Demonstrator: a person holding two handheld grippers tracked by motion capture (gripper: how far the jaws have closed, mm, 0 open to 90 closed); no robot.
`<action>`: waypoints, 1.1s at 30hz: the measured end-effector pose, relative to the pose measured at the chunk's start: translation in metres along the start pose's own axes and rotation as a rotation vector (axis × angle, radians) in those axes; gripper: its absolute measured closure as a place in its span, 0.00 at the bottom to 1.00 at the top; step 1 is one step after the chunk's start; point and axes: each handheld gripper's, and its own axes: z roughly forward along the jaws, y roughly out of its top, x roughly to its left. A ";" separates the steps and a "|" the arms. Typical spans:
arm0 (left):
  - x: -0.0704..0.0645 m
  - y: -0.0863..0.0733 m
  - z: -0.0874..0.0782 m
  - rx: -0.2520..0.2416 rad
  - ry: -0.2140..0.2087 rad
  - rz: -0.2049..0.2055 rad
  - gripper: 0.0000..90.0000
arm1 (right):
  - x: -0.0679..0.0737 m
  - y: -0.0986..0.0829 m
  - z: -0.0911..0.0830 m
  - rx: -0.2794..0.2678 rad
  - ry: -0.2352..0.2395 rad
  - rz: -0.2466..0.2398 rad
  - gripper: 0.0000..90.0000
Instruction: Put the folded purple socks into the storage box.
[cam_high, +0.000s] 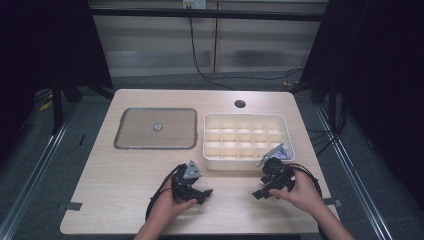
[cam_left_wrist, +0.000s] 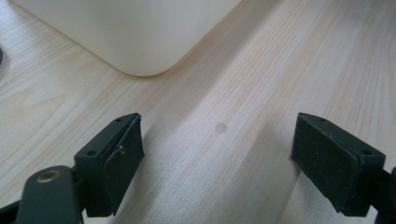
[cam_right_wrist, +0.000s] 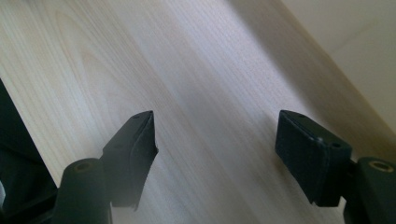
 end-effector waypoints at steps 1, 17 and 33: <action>0.000 0.000 0.000 0.001 0.000 -0.001 0.18 | -0.001 -0.001 0.002 0.002 -0.001 -0.017 0.32; 0.000 0.000 0.000 0.003 0.003 0.000 0.18 | 0.003 -0.010 0.013 -0.037 -0.036 -0.050 0.31; 0.000 0.000 0.000 0.001 0.002 -0.001 0.18 | 0.005 -0.034 0.016 -0.194 -0.060 -0.121 0.27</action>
